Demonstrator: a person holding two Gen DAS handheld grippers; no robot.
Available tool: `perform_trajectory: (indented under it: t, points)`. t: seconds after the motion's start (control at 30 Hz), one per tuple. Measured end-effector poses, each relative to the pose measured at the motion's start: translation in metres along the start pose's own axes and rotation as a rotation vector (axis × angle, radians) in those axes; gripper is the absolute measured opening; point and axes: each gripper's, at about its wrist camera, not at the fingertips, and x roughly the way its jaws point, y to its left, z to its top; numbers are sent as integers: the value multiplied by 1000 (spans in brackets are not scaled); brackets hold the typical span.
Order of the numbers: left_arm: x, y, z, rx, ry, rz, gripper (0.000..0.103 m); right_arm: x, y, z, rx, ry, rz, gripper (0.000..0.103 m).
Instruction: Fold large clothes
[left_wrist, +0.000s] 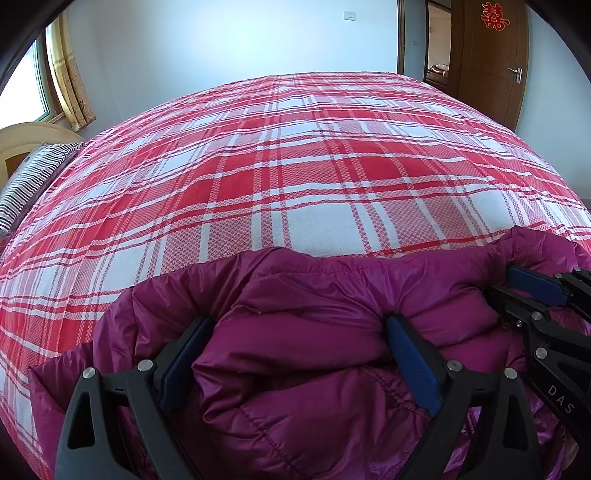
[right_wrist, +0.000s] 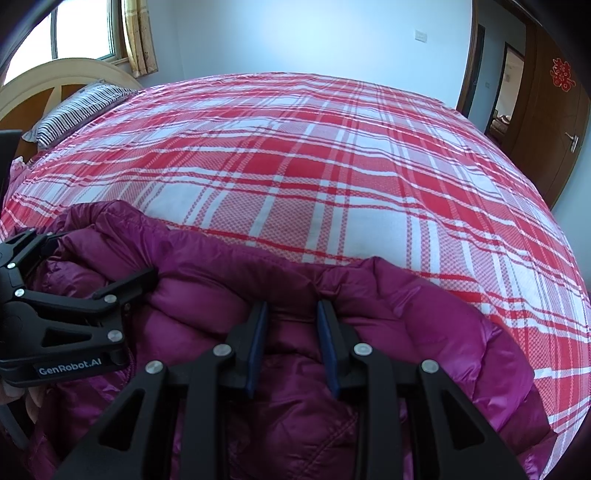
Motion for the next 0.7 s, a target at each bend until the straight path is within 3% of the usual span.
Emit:
perform_trajectory:
  t: [0.3, 0.33, 0.37, 0.4, 0.47, 0.57, 0.63, 0.7]
  points:
    - [-9, 7, 7, -13, 26, 5, 101, -4, 4, 7, -56, 35, -31, 32]
    - [-19, 6, 7, 6, 13, 19, 101, -10, 4, 7, -67, 26, -39, 35]
    - [-27, 4, 6, 26, -4, 29, 101, -24, 3, 5, -70, -3, -32, 45]
    - [-46, 1, 5, 60, -43, 49, 101, -32, 2, 2, -72, -21, -21, 63]
    - [-82, 3, -1, 81, -105, 20, 101, -61, 1, -10, -106, -80, -52, 82]
    - [-139, 11, -22, 84, -153, -30, 101, -105, -1, -36, -171, -129, -109, 83]
    - [-185, 20, -57, 82, -189, -95, 101, -136, -7, -55, -157, -145, -85, 83]
    - [-222, 28, -106, 101, -175, -137, 101, -172, -14, -84, -108, -134, -24, 86]
